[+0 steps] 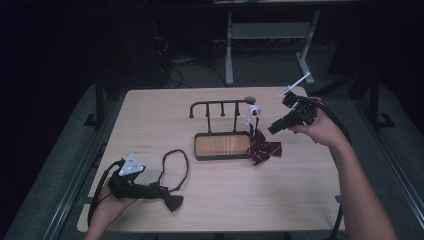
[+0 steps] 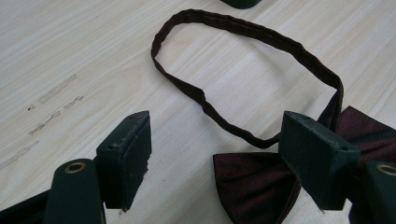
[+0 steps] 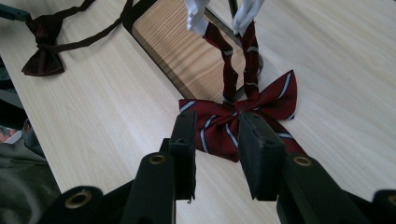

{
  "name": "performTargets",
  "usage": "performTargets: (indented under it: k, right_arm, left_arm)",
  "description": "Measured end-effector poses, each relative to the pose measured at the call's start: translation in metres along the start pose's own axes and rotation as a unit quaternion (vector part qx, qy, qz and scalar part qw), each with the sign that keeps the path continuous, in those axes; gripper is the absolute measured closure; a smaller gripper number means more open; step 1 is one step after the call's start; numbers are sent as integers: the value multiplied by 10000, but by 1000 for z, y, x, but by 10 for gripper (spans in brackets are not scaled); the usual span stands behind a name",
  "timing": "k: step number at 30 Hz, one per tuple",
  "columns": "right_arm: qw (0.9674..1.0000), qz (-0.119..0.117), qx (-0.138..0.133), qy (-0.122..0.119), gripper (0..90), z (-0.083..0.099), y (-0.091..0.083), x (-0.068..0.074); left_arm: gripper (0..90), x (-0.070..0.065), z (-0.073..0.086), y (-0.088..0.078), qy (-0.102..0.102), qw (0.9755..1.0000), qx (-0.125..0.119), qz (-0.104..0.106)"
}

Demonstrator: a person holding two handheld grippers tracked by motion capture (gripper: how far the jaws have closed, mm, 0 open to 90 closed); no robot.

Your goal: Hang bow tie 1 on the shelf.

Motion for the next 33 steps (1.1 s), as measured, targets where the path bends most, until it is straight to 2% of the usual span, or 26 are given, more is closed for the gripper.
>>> performTargets:
  k: [8,15,23,33]
  right_arm:
    - [10000,-38,-58,-3,613,14,5,3]
    - [9999,-101,1,18,579,30,12,5]
    - [9998,-182,-60,64,549,44,13,8]
    - [9998,-149,-112,62,534,57,13,10]
  left_arm:
    - [261,0,0,1,-10,10000,-2,-5]
    - [261,0,0,1,-17,10000,15,0]
    - [261,0,0,1,-16,10000,10,-3]
    - [261,0,1,1,-27,10000,38,4]
Point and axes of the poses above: each handheld gripper's, and its own axes: y roughly forward along the jaws, z roughly out of its underside, x roughly to its left, the point moved 4 cm from there along y, roughly forward along the jaws, and after that the axes turned 9 degrees about -x, right-handed, at the moved point
